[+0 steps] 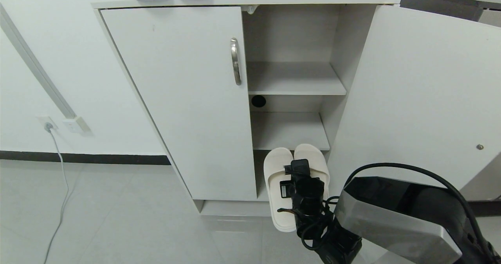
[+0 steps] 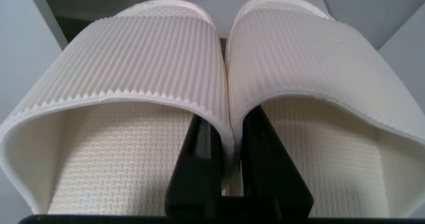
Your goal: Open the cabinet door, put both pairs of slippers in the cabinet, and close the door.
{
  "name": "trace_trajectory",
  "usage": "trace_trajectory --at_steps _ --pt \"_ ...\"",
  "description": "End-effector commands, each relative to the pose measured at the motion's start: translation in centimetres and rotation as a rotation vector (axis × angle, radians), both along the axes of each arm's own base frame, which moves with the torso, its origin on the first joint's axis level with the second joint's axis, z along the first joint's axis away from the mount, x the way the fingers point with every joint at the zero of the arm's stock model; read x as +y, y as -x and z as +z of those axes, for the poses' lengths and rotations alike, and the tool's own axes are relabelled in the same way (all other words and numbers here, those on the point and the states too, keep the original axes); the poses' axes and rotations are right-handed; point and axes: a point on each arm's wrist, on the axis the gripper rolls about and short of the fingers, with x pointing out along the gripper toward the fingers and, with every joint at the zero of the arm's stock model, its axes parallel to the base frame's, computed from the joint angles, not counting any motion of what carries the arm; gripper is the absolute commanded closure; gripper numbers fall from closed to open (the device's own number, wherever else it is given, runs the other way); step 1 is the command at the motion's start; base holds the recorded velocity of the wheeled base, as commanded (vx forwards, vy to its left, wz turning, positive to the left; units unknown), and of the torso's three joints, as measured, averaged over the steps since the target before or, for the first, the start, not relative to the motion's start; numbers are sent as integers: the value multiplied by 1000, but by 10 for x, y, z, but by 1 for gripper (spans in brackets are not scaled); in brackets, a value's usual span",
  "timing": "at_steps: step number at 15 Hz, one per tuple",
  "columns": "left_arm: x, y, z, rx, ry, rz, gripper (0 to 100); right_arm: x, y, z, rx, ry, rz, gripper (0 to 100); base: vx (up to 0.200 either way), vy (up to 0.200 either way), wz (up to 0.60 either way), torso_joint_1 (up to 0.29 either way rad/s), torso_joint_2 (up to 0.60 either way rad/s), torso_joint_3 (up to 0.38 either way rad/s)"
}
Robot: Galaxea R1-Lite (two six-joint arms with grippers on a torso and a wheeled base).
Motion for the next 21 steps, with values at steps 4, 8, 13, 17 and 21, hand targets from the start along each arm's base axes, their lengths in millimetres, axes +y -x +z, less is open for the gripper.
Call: trace_trajectory --at_steps 4,8,13,17,21 --pt "0 0 0 2 0 1 100 0 -1 0 -2 -2 -2 100 200 0 0 -1 1 1" --pt "0 0 0 2 -1 -1 100 0 -1 1 -4 -3 -2 100 200 0 0 1 5 2" --pt "0 0 0 2 -1 -1 100 4 -9 4 12 9 -8 100 40 0 0 0 0 0" --pt "0 0 0 0 -3 1 100 11 -41 24 36 -40 -40 100 0 0 0 0 0 0" --pt "0 0 0 0 -3 1 100 15 -71 38 69 -72 -50 100 0 0 0 0 0 0"
